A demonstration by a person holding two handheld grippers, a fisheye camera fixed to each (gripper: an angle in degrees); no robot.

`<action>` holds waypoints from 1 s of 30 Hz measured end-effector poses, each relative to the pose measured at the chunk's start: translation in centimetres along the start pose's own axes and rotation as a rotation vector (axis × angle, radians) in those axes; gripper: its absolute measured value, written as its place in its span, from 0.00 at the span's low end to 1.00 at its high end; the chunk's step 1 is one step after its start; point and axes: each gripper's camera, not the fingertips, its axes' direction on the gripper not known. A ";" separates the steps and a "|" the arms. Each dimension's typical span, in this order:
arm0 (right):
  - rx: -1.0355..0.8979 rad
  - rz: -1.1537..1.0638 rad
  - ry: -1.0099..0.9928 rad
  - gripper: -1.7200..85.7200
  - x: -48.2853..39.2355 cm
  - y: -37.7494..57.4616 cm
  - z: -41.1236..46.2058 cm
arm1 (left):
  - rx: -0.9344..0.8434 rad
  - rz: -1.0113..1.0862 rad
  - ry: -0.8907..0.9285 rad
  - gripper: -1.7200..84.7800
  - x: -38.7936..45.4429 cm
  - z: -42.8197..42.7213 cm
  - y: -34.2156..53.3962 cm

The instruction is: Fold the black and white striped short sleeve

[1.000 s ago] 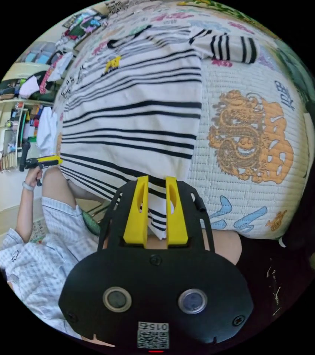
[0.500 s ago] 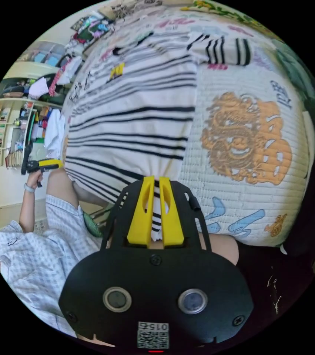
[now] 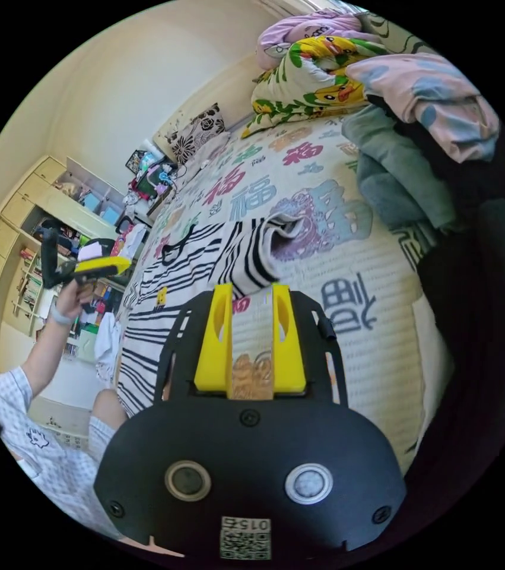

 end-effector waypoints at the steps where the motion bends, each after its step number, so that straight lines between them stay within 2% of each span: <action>1: 0.005 -0.009 -0.014 0.14 0.3 -0.4 0.2 | -0.009 0.019 0.014 0.06 0.5 1.2 -1.8; 4: -0.033 -0.060 -0.067 0.14 1.0 -1.6 1.7 | -0.076 0.099 0.094 0.09 2.8 7.5 -9.3; 6: -0.105 -0.084 -0.073 0.09 1.3 -1.5 2.9 | -0.121 0.140 0.138 0.11 4.5 12.0 -13.3; 9: -0.110 -0.058 -0.099 0.04 1.5 -0.3 2.5 | -0.141 0.137 0.203 0.11 6.0 16.6 -16.1; 15: 0.002 0.116 -0.315 0.03 4.9 1.5 0.8 | -0.279 0.195 0.286 0.12 8.7 24.5 -17.0; 17: 0.021 0.161 -0.375 0.02 5.8 1.4 0.6 | -0.284 0.226 0.227 0.11 9.2 25.5 -16.2; 19: 0.035 0.178 -0.378 0.02 6.2 1.3 0.6 | -0.262 0.271 0.179 0.08 9.2 25.5 -15.3; 22: 0.034 0.174 -0.361 0.02 5.9 0.9 0.6 | -0.267 0.272 0.208 0.04 8.0 25.2 -14.5; 25: 0.050 0.133 -0.311 0.02 4.7 0.5 0.0 | -0.132 0.248 0.197 0.03 5.8 22.1 -13.3; 30: 0.071 -0.044 -0.211 0.02 -1.2 -1.5 -2.0 | 0.190 0.148 0.333 0.03 -2.7 11.2 -7.0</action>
